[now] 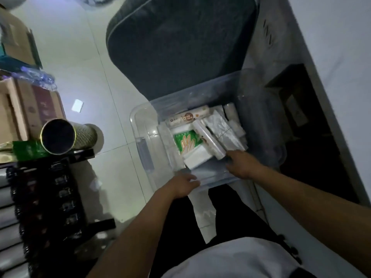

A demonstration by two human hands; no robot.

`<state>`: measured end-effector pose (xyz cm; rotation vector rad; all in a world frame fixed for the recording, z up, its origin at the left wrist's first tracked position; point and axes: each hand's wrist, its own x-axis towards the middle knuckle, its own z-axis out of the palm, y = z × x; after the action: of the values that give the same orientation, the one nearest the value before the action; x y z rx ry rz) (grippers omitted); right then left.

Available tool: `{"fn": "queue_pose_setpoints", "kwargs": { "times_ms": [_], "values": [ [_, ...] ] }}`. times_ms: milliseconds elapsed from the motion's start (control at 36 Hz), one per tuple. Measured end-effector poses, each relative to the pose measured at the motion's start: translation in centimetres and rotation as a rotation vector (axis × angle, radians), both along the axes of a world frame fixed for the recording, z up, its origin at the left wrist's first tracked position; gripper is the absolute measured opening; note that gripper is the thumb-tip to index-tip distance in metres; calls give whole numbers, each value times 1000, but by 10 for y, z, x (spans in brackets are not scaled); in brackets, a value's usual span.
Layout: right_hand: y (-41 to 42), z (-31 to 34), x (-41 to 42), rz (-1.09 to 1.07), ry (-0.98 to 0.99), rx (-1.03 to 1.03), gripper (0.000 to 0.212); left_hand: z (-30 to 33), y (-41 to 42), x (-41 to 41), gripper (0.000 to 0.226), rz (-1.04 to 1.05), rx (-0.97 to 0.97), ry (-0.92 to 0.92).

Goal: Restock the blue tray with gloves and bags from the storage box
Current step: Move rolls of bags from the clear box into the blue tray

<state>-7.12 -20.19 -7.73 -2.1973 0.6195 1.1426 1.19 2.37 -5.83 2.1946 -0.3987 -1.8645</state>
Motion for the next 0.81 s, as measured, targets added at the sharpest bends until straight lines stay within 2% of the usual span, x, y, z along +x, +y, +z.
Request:
{"fn": "queue_pose_setpoints", "kwargs": {
  "times_ms": [111, 194, 333, 472, 583, 694, 806],
  "values": [
    [10, -26, 0, 22, 80, -35, 47, -20, -2, 5, 34, -125, -53, 91],
    [17, -42, 11, -73, 69, -59, 50, -33, 1, 8, 30, -148, -110, 125],
    [32, -75, 57, -287, -37, -89, 58, -52, 8, 21, 28, -275, -197, 141],
    [49, -110, 100, -355, -69, -201, 46, -68, 16, 18, 41, -299, -264, 108],
    [56, -136, 114, -329, -39, -302, 44, -78, 22, 15, 44, -275, -278, 76],
    [55, -150, 113, -295, -28, -394, 43, -86, 25, 19, 39, -156, -280, 104],
    [50, -148, 109, -364, -54, -348, 42, -96, 27, 31, 37, -117, -225, 87]
  ]
}}
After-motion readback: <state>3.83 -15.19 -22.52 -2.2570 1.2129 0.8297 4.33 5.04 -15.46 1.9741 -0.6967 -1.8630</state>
